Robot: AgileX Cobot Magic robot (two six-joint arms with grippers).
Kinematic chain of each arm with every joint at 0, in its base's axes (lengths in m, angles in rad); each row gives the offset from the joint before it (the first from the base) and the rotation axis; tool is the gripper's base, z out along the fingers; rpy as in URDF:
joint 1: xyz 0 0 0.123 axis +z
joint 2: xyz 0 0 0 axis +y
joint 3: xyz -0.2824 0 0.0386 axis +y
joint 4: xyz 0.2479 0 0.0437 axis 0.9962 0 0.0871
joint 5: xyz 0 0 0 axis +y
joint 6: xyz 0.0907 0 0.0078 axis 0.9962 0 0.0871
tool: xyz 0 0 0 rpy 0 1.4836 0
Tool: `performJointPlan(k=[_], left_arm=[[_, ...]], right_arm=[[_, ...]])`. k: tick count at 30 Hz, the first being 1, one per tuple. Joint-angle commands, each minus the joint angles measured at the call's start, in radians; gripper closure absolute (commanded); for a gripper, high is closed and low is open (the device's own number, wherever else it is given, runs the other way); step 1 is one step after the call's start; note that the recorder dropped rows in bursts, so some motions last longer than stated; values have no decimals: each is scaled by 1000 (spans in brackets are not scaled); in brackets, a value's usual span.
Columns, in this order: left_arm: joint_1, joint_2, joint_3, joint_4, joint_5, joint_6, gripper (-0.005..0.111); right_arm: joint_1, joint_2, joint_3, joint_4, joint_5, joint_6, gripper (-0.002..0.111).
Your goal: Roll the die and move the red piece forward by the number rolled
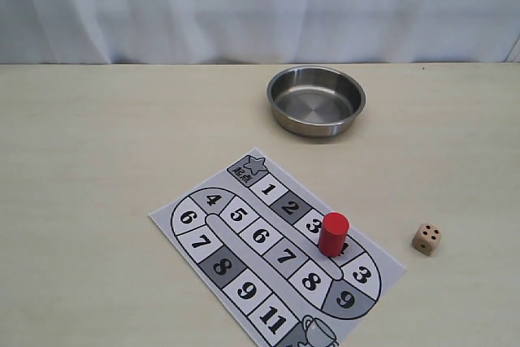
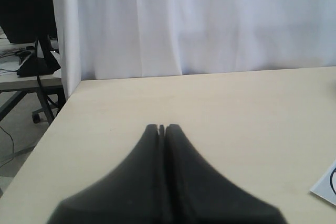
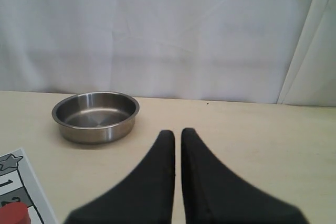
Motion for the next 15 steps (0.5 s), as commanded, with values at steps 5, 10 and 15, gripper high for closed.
performJointPlan(k=[5,10,15], left_arm=[[-2,-3,-7,-7,-13,-6,107],[-2,-3,-7,-7,-10,-6,107],[-2,-3,-7,-7,-11,-6,107]], right_arm=[[3,-5,3,-1,8,7,104],[3,-5,3,-1,8,7,104],[3,-5,3,-1,8,7,104]])
